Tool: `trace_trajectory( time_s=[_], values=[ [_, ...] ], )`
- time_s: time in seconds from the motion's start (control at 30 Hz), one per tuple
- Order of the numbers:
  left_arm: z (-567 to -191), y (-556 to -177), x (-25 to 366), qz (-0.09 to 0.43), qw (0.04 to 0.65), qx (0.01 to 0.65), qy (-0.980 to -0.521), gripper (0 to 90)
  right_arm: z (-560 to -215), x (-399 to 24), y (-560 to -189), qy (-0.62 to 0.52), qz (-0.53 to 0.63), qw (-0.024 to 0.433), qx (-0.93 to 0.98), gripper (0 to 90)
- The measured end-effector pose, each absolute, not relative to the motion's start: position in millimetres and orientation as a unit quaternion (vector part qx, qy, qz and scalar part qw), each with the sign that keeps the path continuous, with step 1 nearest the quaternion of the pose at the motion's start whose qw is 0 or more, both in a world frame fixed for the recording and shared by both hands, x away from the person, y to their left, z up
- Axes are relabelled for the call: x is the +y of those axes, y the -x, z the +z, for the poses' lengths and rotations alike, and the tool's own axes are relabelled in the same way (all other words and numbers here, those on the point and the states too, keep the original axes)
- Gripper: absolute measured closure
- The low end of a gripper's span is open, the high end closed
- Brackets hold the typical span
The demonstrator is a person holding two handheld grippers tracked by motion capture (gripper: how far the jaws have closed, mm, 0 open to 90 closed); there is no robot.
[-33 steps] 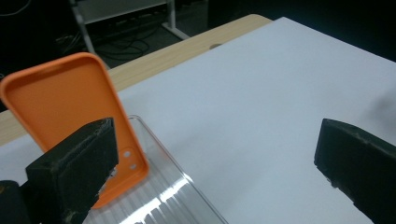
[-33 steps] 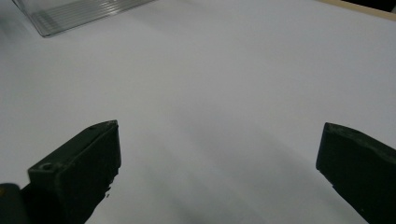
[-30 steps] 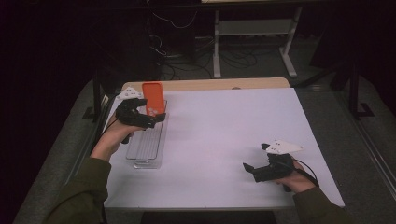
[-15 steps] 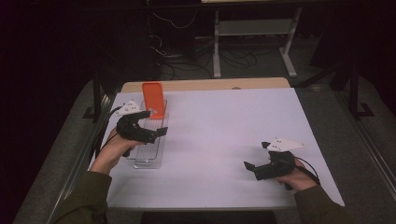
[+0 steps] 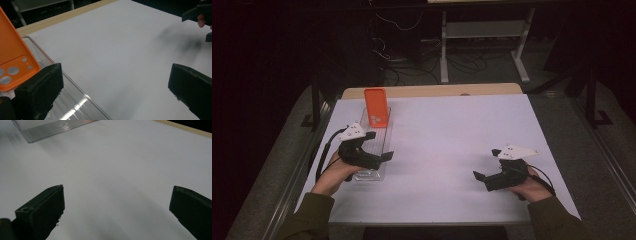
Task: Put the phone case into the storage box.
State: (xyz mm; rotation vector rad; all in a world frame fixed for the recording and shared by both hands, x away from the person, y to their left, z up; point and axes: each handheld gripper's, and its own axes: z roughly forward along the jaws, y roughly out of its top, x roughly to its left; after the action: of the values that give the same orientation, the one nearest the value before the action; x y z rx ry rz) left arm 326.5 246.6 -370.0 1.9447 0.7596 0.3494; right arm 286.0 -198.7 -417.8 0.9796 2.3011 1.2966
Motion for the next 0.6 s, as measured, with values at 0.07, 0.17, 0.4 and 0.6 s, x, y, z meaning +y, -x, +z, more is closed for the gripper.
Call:
trace_trajectory(
  time_s=[0.07, 0.17, 0.4, 0.6],
  values=[
    [-373.0, -322.7, 248.3, 0.143, 0.492, 0.312, -0.800, 0.0, -416.7, -199.1, -286.4, -0.338, 0.455, 0.164, 0.807, 0.0],
    [-377.7, -317.3, 250.4, 0.147, 0.494, 0.308, -0.800, 0.0, -414.6, -199.1, -286.0, -0.338, 0.461, 0.162, 0.804, 0.0],
    [-384.3, -305.8, 254.7, 0.149, 0.493, 0.302, -0.803, 0.0, -410.7, -199.1, -287.1, -0.332, 0.471, 0.162, 0.801, 0.0],
    [-393.0, -298.5, 255.9, 0.141, 0.491, 0.302, -0.805, 0.0, -407.8, -199.2, -288.1, -0.325, 0.482, 0.163, 0.797, 0.0]
  ],
)
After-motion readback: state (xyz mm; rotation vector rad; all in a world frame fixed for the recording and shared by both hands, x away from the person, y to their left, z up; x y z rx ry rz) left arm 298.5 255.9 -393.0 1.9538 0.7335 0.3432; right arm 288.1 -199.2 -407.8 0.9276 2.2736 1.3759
